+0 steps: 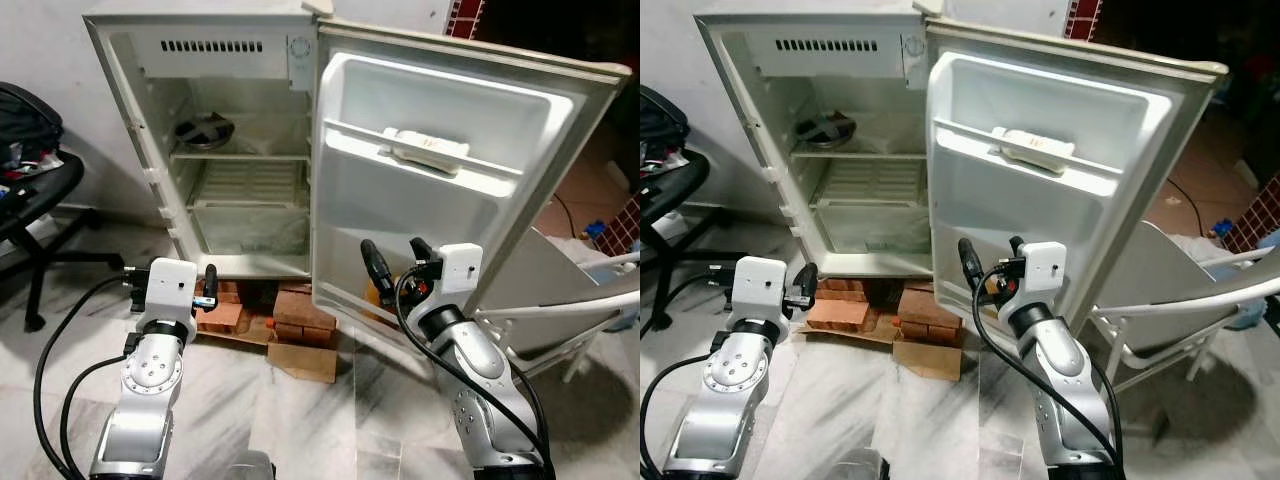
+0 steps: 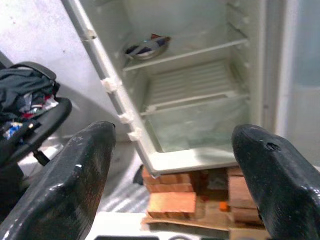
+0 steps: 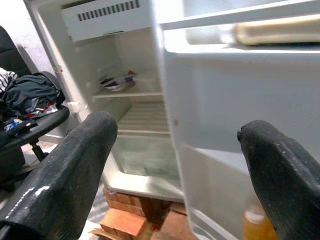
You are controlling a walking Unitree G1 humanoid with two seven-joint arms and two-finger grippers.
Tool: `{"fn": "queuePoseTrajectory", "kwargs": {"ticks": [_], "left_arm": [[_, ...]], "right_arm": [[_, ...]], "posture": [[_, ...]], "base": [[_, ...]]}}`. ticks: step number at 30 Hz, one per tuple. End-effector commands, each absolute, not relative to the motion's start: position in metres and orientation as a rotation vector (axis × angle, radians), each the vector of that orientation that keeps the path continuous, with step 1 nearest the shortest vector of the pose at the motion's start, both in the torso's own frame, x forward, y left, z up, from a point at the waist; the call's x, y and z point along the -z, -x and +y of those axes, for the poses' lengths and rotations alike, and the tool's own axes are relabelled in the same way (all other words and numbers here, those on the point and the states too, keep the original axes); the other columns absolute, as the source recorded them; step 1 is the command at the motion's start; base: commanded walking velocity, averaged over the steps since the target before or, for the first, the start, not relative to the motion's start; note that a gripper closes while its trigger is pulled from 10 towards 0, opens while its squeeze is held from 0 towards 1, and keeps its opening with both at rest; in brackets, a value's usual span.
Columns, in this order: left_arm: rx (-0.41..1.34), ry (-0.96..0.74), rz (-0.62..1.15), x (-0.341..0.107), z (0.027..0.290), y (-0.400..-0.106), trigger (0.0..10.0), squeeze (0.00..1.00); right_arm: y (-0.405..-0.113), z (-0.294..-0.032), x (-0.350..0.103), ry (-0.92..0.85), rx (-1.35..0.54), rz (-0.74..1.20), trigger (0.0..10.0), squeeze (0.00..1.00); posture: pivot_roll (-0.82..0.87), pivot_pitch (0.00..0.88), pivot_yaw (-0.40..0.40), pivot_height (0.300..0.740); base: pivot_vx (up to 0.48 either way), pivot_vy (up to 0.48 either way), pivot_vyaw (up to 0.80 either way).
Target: Restocking fridge
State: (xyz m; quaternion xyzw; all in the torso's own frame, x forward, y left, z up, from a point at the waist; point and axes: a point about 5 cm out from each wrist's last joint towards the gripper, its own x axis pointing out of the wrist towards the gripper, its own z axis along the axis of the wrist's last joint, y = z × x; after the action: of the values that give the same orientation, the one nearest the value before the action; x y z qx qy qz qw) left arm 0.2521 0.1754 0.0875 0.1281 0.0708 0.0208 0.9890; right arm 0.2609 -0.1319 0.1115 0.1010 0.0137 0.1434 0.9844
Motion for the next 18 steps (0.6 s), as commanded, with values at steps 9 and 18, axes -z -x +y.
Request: {"fn": "queuePoseTrajectory", "kwargs": {"ticks": [9, 18], "left_arm": [[-0.019, -0.265, 0.138, -0.088, 0.170, -0.254, 10.0, 0.00], [-0.016, -0.276, 0.142, -0.087, 0.169, -0.254, 10.0, 0.00]], "right_arm": [[-0.266, -0.129, -0.110, -0.196, -0.326, 0.024, 10.0, 0.00], [-0.266, -0.126, -0.111, -0.194, -0.357, 0.006, 10.0, 0.00]], "posture": [[0.08, 0.000, 0.014, 0.740], [0.08, 0.000, 0.014, 0.740]], "base": [[0.238, -0.396, 0.00], [0.269, -0.394, 0.00]]}}
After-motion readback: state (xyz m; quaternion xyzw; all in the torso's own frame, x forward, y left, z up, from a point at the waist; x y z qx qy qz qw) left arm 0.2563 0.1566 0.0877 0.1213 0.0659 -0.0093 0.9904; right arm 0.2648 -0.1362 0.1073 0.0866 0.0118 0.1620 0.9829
